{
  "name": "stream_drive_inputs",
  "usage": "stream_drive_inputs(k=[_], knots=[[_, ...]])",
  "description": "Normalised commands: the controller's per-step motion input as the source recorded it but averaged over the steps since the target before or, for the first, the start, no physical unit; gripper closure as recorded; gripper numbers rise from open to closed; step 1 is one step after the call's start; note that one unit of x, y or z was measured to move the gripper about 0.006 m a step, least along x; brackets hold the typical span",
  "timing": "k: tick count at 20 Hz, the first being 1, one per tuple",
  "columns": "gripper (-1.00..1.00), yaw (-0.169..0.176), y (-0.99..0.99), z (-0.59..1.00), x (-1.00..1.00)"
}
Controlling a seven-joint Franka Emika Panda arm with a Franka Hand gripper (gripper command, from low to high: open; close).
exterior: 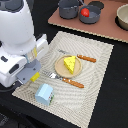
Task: Interact with the objects in diverse but meaningful ways.
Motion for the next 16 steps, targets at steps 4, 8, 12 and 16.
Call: stream_drive_inputs(k=[4, 8, 12, 16], knots=[[1.0, -0.033, 0.39, 0.0, 0.0], [1.0, 0.0, 0.09, -0.07, -0.18], [1.0, -0.003, -0.05, -0.11, -0.52], [1.0, -0.003, -0.11, -0.2, -0.63]])
